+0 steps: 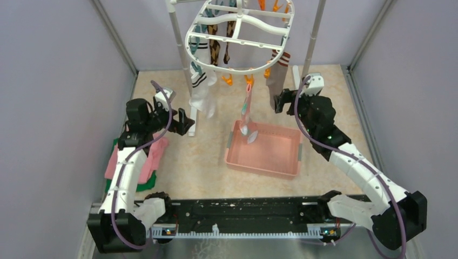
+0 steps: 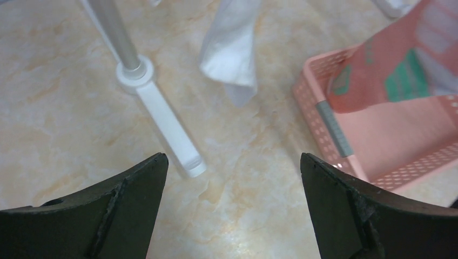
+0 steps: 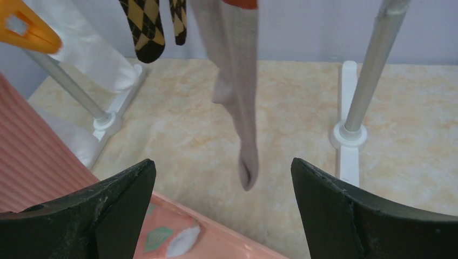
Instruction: Remove the socks clipped to the hanger
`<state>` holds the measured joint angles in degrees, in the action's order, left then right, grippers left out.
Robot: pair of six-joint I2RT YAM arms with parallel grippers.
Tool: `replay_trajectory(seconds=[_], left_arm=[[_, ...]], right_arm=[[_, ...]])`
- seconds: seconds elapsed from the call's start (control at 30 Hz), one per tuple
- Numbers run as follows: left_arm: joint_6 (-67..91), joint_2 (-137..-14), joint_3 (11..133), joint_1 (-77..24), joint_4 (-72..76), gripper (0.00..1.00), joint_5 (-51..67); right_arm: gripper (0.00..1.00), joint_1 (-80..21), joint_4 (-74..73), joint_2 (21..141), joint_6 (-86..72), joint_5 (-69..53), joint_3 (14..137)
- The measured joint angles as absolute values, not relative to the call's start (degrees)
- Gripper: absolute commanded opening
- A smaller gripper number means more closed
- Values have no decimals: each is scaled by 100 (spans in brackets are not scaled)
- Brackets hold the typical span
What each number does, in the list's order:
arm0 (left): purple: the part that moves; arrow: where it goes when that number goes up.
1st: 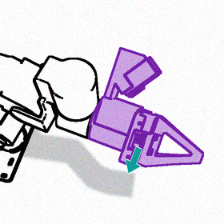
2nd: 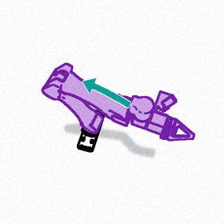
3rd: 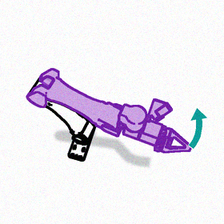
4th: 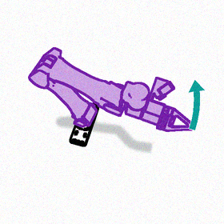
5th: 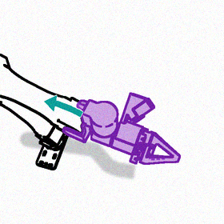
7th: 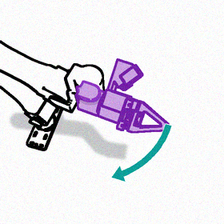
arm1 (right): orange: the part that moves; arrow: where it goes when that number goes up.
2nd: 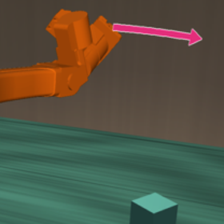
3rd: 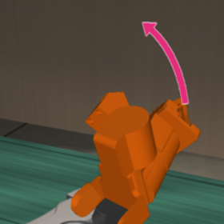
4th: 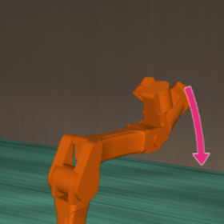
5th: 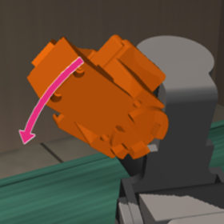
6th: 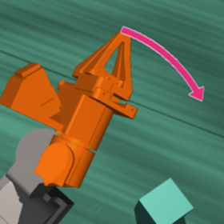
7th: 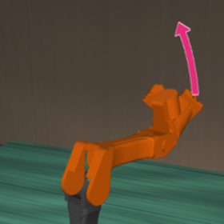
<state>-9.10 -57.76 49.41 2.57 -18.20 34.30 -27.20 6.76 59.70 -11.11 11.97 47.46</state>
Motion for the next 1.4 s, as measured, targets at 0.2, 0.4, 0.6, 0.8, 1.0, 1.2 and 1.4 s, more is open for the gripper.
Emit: replay_trajectory(seconds=[0.2,0.4,0.6,0.8,1.0,1.2,1.4], left_arm=[[-934,-6010,5817,-99,-2338,99,4272],[-1087,-6307,6788,-390,-2792,99,4635],[-1157,-6619,7623,-552,-3083,99,4772],[-1190,-6973,8189,-926,-3173,99,4602],[-1146,-7319,8604,-976,-3175,99,4440],[-1103,-7439,8667,-1061,-3100,99,4112],[-926,-7631,8667,-1068,-2753,99,3404]], right_arm=[[94,-2707,602,6069,-869,729,5238],[93,-2412,674,6425,-753,425,5610],[93,-1907,764,6748,-707,202,5872],[91,-1776,976,7227,-556,-137,6281],[69,-1706,1179,7817,-493,-760,6748],[14,-1706,1389,7990,-513,-1363,6928],[0,-1712,1765,7693,-788,-1747,6598]])
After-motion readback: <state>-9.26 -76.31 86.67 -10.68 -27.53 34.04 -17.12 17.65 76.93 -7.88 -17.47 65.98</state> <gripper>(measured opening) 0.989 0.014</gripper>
